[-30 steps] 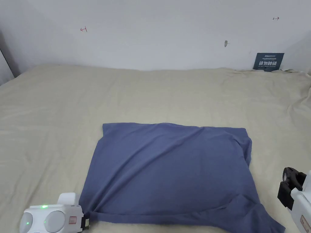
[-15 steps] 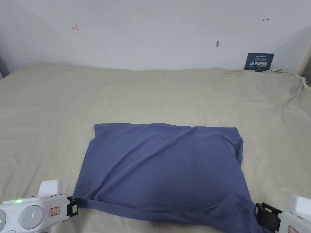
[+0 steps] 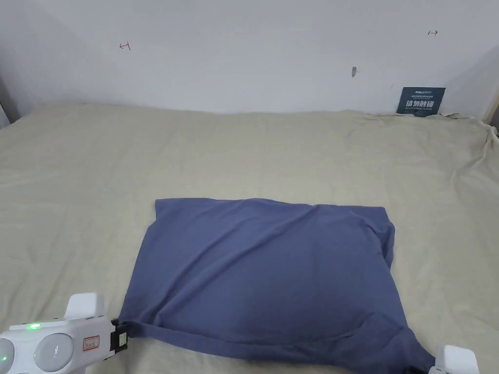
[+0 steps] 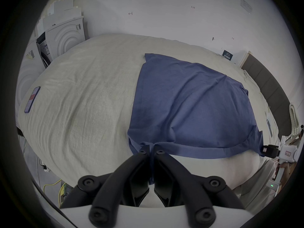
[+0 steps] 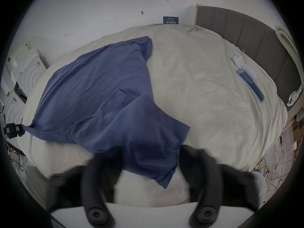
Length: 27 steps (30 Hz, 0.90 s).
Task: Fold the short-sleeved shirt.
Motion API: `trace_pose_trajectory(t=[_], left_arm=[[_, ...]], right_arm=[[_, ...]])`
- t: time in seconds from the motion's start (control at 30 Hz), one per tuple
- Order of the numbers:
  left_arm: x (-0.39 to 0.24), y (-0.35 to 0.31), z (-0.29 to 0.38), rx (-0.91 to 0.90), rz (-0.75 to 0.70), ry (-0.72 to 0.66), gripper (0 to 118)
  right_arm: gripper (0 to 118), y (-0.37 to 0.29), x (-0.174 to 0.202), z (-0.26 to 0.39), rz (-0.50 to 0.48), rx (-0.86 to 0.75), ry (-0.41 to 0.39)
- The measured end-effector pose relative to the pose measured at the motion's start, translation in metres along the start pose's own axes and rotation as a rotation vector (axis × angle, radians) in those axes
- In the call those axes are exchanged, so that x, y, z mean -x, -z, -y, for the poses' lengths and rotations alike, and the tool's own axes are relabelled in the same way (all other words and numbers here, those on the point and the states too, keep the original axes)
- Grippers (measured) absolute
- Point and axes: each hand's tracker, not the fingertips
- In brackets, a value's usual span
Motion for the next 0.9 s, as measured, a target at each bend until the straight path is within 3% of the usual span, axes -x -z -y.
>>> trace_pose_trajectory(t=[0.03, 0.43, 0.63, 0.9], left_arm=[[0.000, 0.000, 0.000, 0.001, -0.001, 0.001, 0], [0.006, -0.002, -0.003, -0.038, 0.020, -0.035, 0], [0.014, 0.000, -0.035, -0.080, 0.031, -0.078, 0], [0.014, 0.026, -0.092, -0.109, 0.015, -0.060, 0]], right_arm=[[6, -0.001, 0.002, 0.001, 0.011, 0.003, -0.005], [5, -0.039, 0.006, -0.020, -0.025, -0.129, -0.050], [5, -0.062, 0.019, -0.068, -0.027, -0.245, -0.118], [5, -0.041, 0.031, -0.140, -0.042, -0.272, -0.140]])
